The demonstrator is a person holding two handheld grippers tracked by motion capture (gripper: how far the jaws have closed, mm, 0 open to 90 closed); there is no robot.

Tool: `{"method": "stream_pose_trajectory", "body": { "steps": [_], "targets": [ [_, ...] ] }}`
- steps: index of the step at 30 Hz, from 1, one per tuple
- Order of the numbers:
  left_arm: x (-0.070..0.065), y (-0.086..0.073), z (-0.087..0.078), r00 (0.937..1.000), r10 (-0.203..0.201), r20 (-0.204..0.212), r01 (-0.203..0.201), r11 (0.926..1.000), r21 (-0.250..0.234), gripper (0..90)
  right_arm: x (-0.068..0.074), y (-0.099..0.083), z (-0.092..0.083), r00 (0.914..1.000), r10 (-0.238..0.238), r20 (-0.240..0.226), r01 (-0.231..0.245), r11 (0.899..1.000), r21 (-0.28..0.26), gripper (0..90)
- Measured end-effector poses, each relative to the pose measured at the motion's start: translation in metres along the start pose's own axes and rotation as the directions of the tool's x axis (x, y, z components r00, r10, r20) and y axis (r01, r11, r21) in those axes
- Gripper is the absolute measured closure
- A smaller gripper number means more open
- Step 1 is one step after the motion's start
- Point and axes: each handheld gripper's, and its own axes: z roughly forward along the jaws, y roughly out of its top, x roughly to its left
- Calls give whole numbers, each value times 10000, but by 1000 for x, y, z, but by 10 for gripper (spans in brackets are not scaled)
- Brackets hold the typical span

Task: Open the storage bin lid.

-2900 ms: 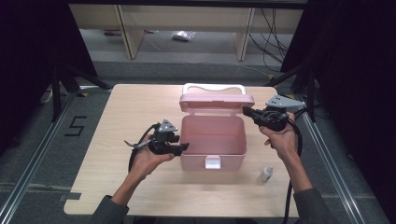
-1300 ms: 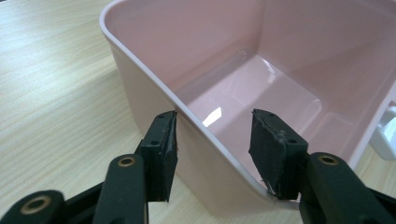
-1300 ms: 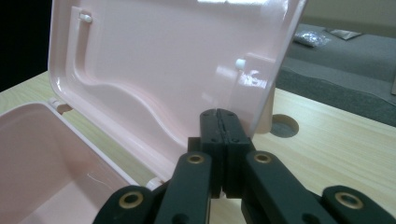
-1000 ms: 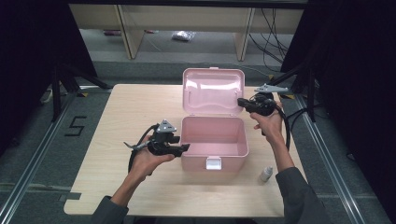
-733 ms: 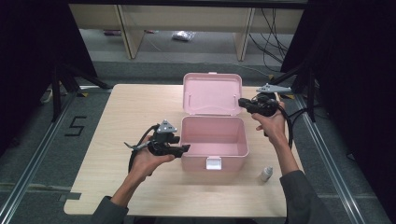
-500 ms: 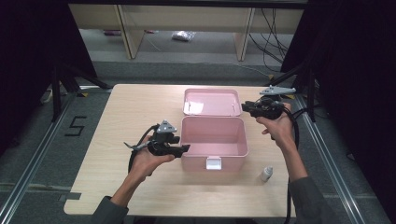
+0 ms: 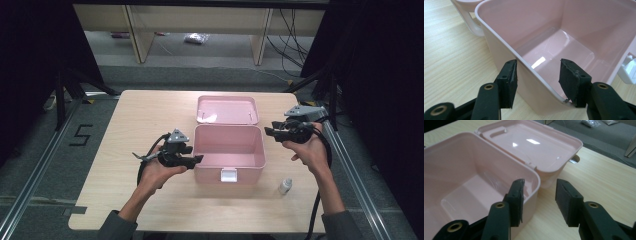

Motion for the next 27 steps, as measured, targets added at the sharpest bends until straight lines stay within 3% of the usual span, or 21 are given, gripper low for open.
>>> {"method": "stream_pose_trajectory", "body": {
  "steps": [2, 3, 4, 10, 16, 18, 19, 21, 22, 27],
  "targets": [
    [0, 0, 0, 10000, 24, -83, -24, 10000, 4, 482, 3, -4, -5, 10000, 59, 8, -59, 9999, 135, 571],
    [0, 0, 0, 10000, 26, -80, -26, 10000, 7, 482, 2, -7, -7, 9998, -166, 52, 165, 9998, 128, 562],
    [-3, -1, -1, 9990, -428, -137, 429, 9990, 95, 481, 5, -9, -9, 9999, 136, -31, -135, 9997, 189, 556],
    [-3, 0, -2, 9994, -343, -12, 343, 9993, 159, 481, 10, -19, -22, 9996, -294, -1, 294, 9990, 344, 535],
    [-3, -1, -2, 9995, -311, -9, 311, 9994, 155, 482, 17, -29, -32, 9997, 219, -65, -215, 9984, 527, 506],
    [-2, 0, -2, 9999, -103, -81, 104, 9999, 80, 482, 14, -31, -34, 9997, -242, -55, 244, 9988, 436, 500],
    [-2, 0, -2, 10000, -24, -74, 25, 9999, 103, 482, 16, -32, -36, 9999, 71, -119, -63, 9979, 646, 497],
    [-2, 0, -2, 10000, -17, -66, 18, 10000, 94, 482, 15, -34, -37, 9999, -146, -64, 149, 9982, 572, 487],
    [-2, 0, -2, 10000, -11, -65, 12, 10000, 86, 482, 17, -36, -38, 9999, 43, -145, -31, 9968, 802, 481],
    [-2, 0, -2, 10000, 34, -63, -33, 9999, 108, 480, 18, -44, -44, 9999, -63, -98, 77, 9898, 1423, 439]
  ]
}}
